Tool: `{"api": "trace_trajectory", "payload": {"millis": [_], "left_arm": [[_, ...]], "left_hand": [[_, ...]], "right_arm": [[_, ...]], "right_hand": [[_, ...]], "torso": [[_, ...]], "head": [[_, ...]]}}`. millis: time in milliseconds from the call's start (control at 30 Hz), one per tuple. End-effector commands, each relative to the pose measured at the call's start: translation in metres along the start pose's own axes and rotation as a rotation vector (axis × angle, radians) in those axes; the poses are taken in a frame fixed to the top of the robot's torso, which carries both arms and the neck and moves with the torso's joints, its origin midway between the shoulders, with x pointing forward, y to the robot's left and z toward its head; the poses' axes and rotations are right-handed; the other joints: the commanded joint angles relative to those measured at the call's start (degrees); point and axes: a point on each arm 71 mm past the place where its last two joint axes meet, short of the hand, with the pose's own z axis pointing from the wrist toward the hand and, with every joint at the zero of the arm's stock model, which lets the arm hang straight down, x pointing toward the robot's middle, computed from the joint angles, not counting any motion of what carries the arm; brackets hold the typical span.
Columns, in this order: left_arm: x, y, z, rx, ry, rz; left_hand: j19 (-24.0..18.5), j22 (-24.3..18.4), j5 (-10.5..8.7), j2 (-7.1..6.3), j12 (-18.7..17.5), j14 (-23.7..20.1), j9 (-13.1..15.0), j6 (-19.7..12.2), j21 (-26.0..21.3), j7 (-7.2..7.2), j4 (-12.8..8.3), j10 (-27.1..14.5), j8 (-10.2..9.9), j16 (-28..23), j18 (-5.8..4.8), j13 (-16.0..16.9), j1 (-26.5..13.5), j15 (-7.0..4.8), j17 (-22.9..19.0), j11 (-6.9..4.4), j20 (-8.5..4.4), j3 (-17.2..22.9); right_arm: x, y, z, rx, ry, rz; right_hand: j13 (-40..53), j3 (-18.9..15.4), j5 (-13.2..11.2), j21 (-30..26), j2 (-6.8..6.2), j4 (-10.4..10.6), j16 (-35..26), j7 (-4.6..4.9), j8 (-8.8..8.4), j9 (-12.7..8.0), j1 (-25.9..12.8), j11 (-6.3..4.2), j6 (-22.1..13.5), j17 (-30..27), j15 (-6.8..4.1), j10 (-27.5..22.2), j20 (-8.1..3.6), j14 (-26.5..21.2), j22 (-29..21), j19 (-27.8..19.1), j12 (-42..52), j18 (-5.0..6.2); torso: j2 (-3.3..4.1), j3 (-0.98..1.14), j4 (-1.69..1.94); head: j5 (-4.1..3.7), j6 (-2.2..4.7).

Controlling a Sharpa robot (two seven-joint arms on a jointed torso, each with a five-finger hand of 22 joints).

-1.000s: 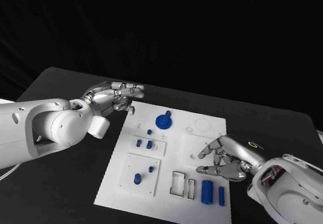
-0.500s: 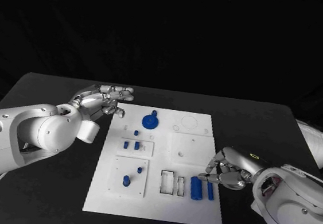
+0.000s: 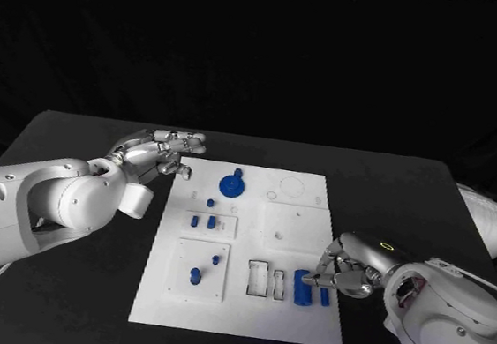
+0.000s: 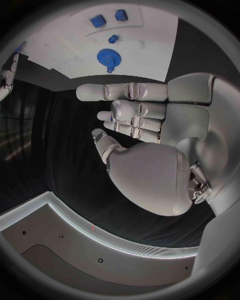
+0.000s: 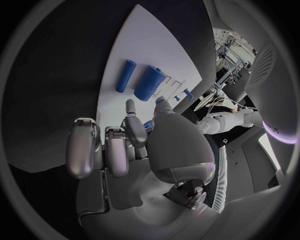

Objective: Assemble the parts on the task board

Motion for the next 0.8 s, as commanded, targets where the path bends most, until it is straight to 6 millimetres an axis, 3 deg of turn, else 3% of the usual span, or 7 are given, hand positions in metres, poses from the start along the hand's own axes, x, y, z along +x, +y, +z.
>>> {"api": "trace_trajectory", "payload": {"millis": [33, 433, 600, 800], "left_arm": [[0.002, 0.0, 0.0, 0.007, 0.021, -0.011], [0.002, -0.001, 0.0, 0.008, 0.021, -0.011], [0.001, -0.001, -0.001, 0.008, 0.022, -0.011], [0.001, -0.001, -0.002, 0.009, 0.022, -0.012]], "left_hand": [[-0.31, -0.09, 0.09, 0.36, 0.23, -0.45, 0.05, -0.29, -0.32, 0.01, -0.01, -0.38, 0.17, -0.22, 0.92, 0.09, -0.13, 0.03, -0.05, 0.01, -0.05, -0.23], [-0.36, -0.15, 0.1, 0.48, 0.43, -0.5, 0.08, -0.19, -0.37, -0.03, -0.04, -0.41, 0.3, -0.21, 0.93, 0.13, -0.08, 0.03, -0.06, -0.02, -0.04, -0.26], [-0.37, -0.17, 0.12, 0.55, 0.53, -0.51, 0.1, -0.13, -0.39, -0.06, -0.06, -0.4, 0.36, -0.2, 0.93, 0.15, -0.04, 0.02, -0.07, -0.04, -0.04, -0.25], [-0.38, -0.21, 0.12, 0.66, 0.73, -0.57, 0.14, 0.08, -0.41, -0.13, -0.09, -0.37, 0.52, -0.22, 0.95, 0.18, 0.02, -0.01, -0.18, -0.09, -0.05, -0.26]], "right_arm": [[0.005, 0.001, 0.001, 0.01, 0.026, -0.04], [0.018, 0.006, 0.007, -0.01, 0.046, -0.061], [0.025, 0.009, 0.01, -0.018, 0.057, -0.067], [0.031, 0.01, 0.014, -0.022, 0.061, -0.073]], "right_hand": [[18.72, -0.5, -0.32, 0.26, -0.16, 0.02, 0.35, -0.18, 0.16, 0.13, -0.68, -0.86, -0.25, 9.06, -0.27, 3.04, -0.07, 4.77, 0.06, 0.52, 12.23, -0.69], [18.47, -0.42, -0.64, 0.25, -0.58, -0.13, 0.35, -0.15, 0.27, 0.42, -0.26, -0.82, -0.5, 9.06, -0.24, 2.8, -0.03, 4.75, 0.05, 0.44, 11.82, -0.68], [18.74, -0.17, -0.7, 0.36, -0.42, -0.18, 0.41, -0.12, 0.36, 0.63, 0.29, -0.81, -0.62, 9.17, -0.21, 2.86, 0.0, 4.76, 0.25, 0.44, 11.98, -0.72], [18.92, 1.14, -0.33, 0.55, 1.23, -1.46, 0.47, -0.02, 0.7, 1.37, 4.49, -0.73, -0.94, 9.29, -0.16, 2.75, 0.07, 4.76, 0.56, 0.37, 11.78, -0.74]], "torso": [[0.03, -0.06, -0.08], [0.02, -0.13, 0.11], [0.06, -0.15, 0.01], [0.04, -0.15, 0.04]], "head": [[0.21, -0.1], [0.52, -0.4], [0.41, -0.79], [0.38, -0.9]]}}
